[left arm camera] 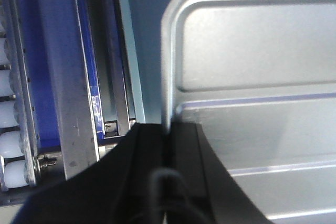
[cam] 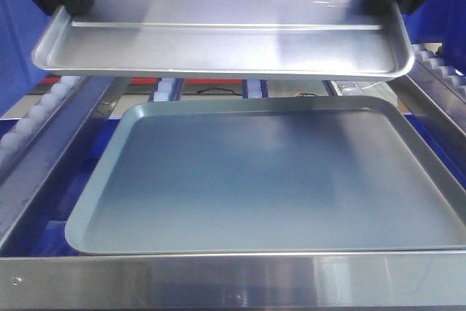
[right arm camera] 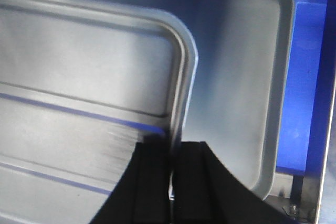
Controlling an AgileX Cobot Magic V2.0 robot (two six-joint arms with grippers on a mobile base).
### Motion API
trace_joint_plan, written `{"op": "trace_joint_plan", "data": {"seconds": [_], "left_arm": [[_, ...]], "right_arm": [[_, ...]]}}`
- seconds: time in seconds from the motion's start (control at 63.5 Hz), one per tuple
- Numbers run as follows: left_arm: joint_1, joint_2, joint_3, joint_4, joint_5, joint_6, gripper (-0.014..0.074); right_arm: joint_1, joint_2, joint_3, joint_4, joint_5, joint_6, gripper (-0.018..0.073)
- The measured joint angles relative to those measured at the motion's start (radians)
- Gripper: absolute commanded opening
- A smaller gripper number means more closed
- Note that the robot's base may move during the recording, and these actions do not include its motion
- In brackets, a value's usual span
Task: Grab silver tray and stack on right shelf
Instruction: 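Lower the silver tray onto the larger grey-blue tray with both grippers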
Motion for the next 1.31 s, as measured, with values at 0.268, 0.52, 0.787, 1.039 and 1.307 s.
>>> {"op": "trace_joint_plan", "data": {"seconds": [0.268,0.52,0.787,1.039,1.307], "left_arm": [[0.000,0.000,0.000,0.000,0.000,0.000,-0.0093],[0.000,0.000,0.000,0.000,0.000,0.000,-0.0093],[0.000,0.000,0.000,0.000,0.000,0.000,-0.0093],[0.000,0.007,0.000,-0.001,-0.033,0.000,-0.0093],[0.000,0.143,-0.001,-0.061,-0.108,-0.002,-0.0093]], "right_arm": [[0.000,0.000,0.000,0.000,0.002,0.000,0.0057],[0.000,0.000,0.000,0.000,0.002,0.000,0.0057],[0.000,0.000,0.000,0.000,0.000,0.000,0.0057],[-0.011,0.000,0.000,0.000,0.004,-0.042,0.0057],[-0.111,0.043,-0.001,0.014,0.046,-0.151,0.0057]]}}
